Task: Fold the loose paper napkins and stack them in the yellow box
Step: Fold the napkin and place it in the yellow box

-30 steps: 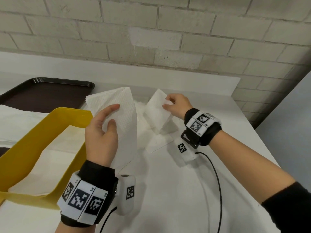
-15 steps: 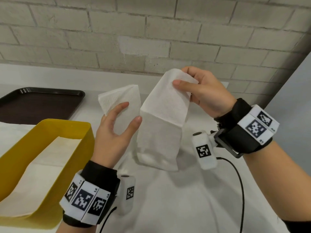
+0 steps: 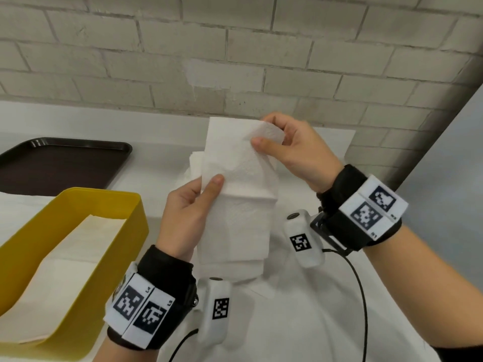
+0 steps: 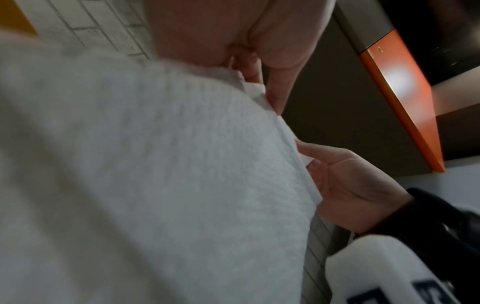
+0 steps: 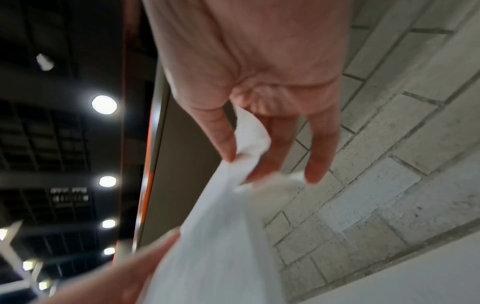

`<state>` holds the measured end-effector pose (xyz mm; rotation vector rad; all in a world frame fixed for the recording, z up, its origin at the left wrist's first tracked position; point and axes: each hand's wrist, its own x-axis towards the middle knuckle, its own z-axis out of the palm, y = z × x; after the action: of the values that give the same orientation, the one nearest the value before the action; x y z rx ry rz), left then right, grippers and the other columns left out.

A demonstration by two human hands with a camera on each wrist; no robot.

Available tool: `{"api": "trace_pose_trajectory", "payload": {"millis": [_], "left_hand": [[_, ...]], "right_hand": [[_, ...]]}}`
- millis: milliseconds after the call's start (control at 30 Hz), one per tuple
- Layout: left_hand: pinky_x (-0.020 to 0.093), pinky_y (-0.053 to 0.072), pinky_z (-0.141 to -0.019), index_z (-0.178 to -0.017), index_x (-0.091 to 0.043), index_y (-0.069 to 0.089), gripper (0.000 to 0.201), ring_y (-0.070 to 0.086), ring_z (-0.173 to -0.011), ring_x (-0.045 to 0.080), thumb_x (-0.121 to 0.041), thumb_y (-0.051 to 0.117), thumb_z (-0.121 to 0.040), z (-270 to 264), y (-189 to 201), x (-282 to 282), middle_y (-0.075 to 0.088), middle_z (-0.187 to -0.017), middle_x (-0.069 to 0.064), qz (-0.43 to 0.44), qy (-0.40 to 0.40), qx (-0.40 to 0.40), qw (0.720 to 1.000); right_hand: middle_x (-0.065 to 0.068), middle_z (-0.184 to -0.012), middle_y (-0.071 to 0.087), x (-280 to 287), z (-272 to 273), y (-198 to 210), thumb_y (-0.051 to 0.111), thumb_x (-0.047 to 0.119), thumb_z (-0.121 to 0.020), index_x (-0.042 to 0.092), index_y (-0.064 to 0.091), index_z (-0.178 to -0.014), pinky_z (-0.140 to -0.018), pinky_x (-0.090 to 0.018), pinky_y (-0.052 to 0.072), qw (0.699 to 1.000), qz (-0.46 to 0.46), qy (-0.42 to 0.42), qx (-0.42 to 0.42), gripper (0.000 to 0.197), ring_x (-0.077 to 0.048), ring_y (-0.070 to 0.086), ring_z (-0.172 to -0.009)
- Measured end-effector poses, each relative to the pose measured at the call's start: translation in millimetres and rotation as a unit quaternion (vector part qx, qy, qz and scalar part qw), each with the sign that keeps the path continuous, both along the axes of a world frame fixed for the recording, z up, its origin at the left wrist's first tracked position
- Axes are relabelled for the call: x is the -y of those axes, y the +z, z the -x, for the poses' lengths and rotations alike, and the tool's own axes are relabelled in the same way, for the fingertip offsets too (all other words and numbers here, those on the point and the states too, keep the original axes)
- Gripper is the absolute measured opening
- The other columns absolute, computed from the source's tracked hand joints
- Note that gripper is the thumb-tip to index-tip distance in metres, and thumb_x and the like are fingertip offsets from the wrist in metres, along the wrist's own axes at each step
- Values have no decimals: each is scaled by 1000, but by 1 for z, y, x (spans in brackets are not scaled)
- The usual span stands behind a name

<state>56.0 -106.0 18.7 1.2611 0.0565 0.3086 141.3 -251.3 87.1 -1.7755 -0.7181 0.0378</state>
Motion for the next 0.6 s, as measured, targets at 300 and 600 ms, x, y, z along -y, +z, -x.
{"api": "trace_pose_trajectory", "payload": {"millis": [300,600], "left_hand": [[28,54,-83,-95,-20,69,25,66,-101,16,-31,56,-78,-6,-1,-8,72,-102,-1,13,68,39,997],[26,53,-86,-98,-21,69,27,65,-104,14,-31,60,-74,-2,0,-14,72,-104,-4,3,89,68,994]], "right_hand": [[-2,-96,67,-17,14,-35,57,20,-89,22,54,-91,-74,-32,51,996,18,-48,-67,4,-22,63,-85],[-24,-90,65,-18,15,-37,52,13,-92,2,53,-88,-76,-49,51,996,-5,-90,-21,12,-44,59,-86]]}}
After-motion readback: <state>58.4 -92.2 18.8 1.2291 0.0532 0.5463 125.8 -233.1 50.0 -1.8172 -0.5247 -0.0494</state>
